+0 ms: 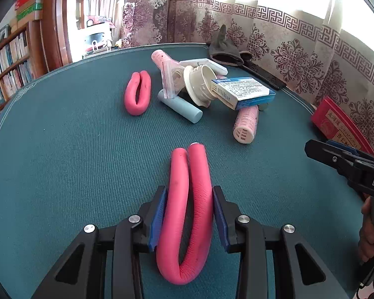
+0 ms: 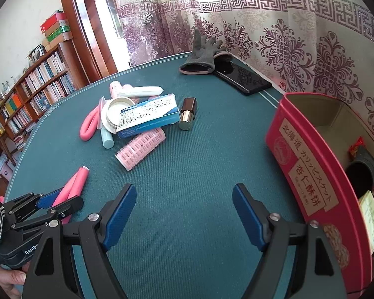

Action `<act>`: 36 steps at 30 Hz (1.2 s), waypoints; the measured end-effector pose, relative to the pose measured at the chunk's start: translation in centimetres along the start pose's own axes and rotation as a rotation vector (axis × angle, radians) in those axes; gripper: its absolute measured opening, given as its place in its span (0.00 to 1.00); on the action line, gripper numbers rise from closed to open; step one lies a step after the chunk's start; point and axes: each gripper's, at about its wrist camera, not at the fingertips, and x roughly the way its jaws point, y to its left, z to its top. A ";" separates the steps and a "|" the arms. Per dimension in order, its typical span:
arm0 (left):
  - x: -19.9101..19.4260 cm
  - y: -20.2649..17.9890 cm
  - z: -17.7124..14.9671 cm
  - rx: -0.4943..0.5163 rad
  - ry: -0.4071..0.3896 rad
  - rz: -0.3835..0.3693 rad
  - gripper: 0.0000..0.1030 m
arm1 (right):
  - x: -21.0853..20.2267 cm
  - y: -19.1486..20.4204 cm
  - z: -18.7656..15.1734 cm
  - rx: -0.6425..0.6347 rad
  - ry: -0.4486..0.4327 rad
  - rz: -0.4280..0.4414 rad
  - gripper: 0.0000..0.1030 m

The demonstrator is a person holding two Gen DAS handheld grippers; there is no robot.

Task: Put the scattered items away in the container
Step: 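Reach the left tool to the pink foam tube and close on it, then grasp the pink hair roller with the right tool while the left tool holds the foam tube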

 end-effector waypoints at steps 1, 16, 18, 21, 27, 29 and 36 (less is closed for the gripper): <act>0.0 0.3 0.0 -0.014 -0.003 -0.005 0.37 | 0.4 0.3 0.3 -0.001 0.003 0.009 0.80; 0.0 0.9 0.0 -0.039 -0.015 -0.028 0.37 | 8.1 4.8 4.1 -0.045 0.064 0.028 0.63; -0.1 0.8 0.0 -0.037 -0.015 -0.026 0.37 | 8.0 5.1 4.0 -0.061 0.069 0.044 0.53; -0.4 0.6 0.0 -0.038 -0.016 -0.040 0.37 | 6.9 5.6 3.4 -0.104 0.051 0.042 0.42; -1.4 -1.1 -0.2 0.001 -0.030 -0.058 0.37 | 3.9 5.1 2.0 -0.139 0.022 0.043 0.33; -1.8 -1.6 -0.1 0.009 -0.035 -0.061 0.37 | 2.7 4.3 1.6 -0.122 0.009 0.045 0.33; -2.9 -3.2 0.1 0.028 -0.040 -0.062 0.37 | -1.2 1.6 1.1 -0.065 -0.047 0.036 0.33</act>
